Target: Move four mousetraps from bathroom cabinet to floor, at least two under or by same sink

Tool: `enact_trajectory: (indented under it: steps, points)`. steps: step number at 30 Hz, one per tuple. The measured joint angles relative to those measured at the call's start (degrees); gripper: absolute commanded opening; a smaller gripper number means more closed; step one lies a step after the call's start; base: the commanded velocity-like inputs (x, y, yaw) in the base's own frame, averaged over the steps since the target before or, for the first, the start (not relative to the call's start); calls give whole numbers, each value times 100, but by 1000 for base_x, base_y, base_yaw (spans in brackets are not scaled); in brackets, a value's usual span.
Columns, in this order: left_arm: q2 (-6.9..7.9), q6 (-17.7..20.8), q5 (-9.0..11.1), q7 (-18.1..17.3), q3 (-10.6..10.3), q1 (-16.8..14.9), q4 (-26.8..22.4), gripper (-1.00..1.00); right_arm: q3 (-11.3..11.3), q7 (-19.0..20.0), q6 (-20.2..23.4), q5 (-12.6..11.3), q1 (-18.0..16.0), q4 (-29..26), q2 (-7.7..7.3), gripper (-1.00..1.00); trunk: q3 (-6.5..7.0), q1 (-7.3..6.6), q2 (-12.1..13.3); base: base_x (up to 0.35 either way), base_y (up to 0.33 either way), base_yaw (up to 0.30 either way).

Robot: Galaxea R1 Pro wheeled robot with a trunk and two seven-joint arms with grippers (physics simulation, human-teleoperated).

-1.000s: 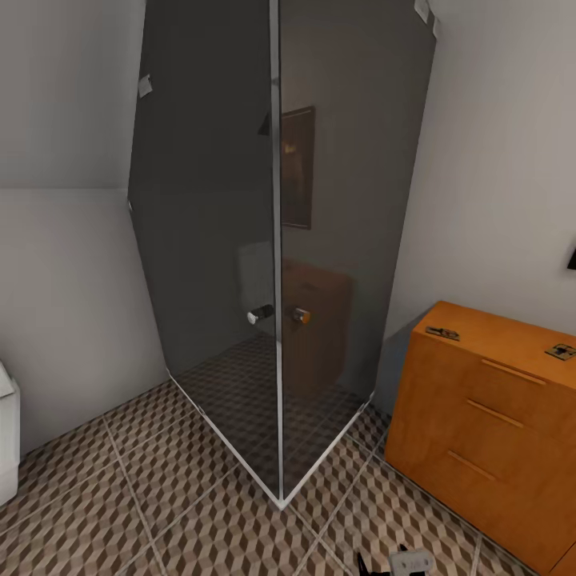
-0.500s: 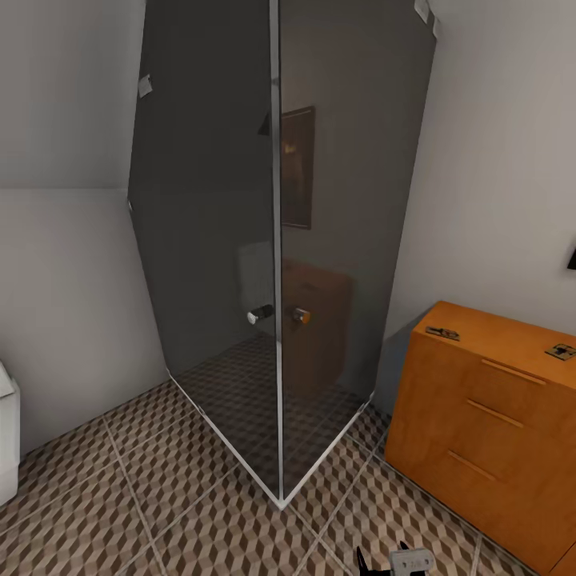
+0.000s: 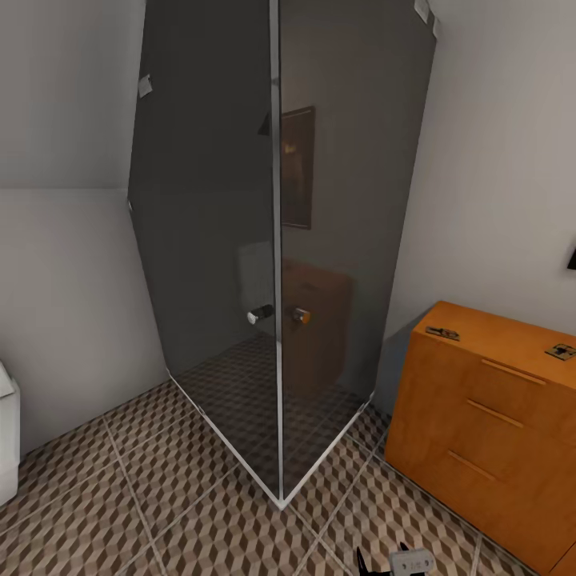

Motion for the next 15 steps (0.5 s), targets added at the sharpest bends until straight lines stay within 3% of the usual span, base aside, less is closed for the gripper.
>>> enact_trajectory:
  steps: [6, 15]
  points:
    - [-1, -2, 2, 0, 0, 0, 2, 100, 0, -1, 0, 3, -1, 17, -2, 100, 2, 0, 0, 0, 0, -34]
    - [-3, 2, 2, 0, -1, -1, 76, 100, -1, -1, 1, 1, 0, 22, -3, 100, 40, 0, 0, 0, 0, -203]
